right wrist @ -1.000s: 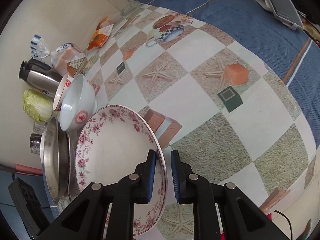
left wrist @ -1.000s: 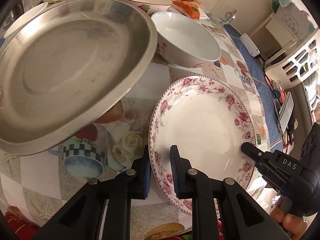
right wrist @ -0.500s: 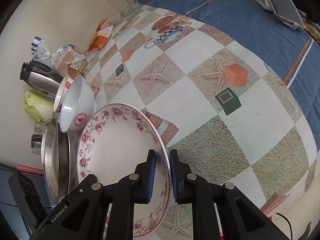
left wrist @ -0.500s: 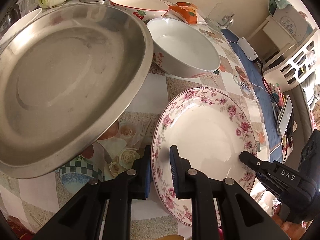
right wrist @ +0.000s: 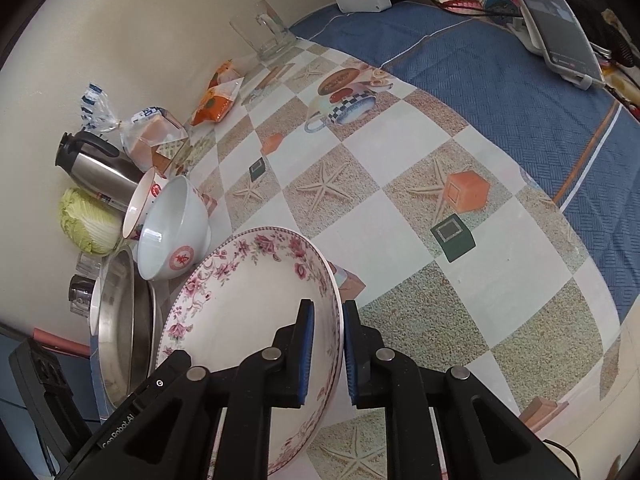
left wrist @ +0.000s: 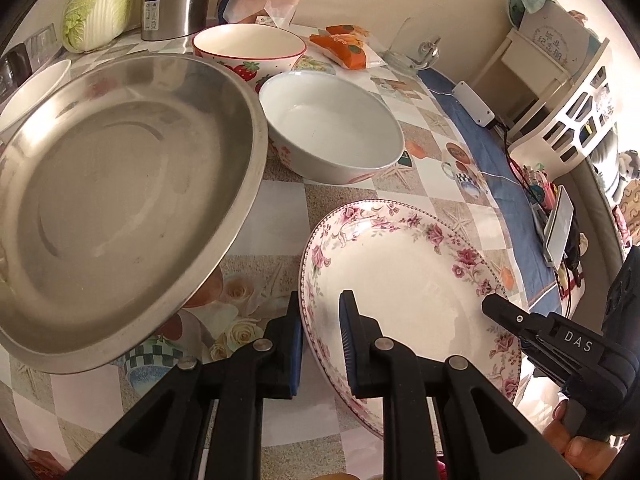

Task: Organize plates and bowls
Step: 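Lift the pink-floral plate with both grippers and carry it toward the basin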

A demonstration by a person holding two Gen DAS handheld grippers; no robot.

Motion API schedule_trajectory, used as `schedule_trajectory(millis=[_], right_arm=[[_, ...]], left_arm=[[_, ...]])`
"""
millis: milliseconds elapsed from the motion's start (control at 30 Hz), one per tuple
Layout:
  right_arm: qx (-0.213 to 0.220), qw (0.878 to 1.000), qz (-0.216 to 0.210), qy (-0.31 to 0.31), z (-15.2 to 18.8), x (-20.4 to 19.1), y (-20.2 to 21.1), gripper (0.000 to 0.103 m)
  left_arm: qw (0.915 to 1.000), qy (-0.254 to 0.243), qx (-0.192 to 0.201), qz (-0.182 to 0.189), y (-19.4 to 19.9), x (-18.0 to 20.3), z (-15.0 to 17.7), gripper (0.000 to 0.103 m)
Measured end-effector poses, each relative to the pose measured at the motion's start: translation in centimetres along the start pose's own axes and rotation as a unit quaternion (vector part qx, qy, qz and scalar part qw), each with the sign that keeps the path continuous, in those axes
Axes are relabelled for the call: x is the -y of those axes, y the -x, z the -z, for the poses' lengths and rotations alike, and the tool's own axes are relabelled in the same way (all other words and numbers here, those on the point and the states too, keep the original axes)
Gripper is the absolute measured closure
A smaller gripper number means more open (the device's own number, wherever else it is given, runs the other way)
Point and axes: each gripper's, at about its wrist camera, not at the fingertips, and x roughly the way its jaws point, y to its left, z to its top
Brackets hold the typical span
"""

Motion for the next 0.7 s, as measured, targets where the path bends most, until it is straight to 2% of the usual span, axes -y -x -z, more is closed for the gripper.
schedule_trajectory(millis=[500,700], right_arm=[[0.023,1.0,-0.002,0.013,0.2,-0.3,1.4,0.088],[0.039,0.999,-0.004,0.015,0.1,-0.4,2.3,0.088]], left_arm=[[0.9998,-0.008,0.018,0.01,0.9,0.8,-0.4,0.085],[0.999,-0.021,0.038,0.012,2.0,1.6,-0.6,0.085]])
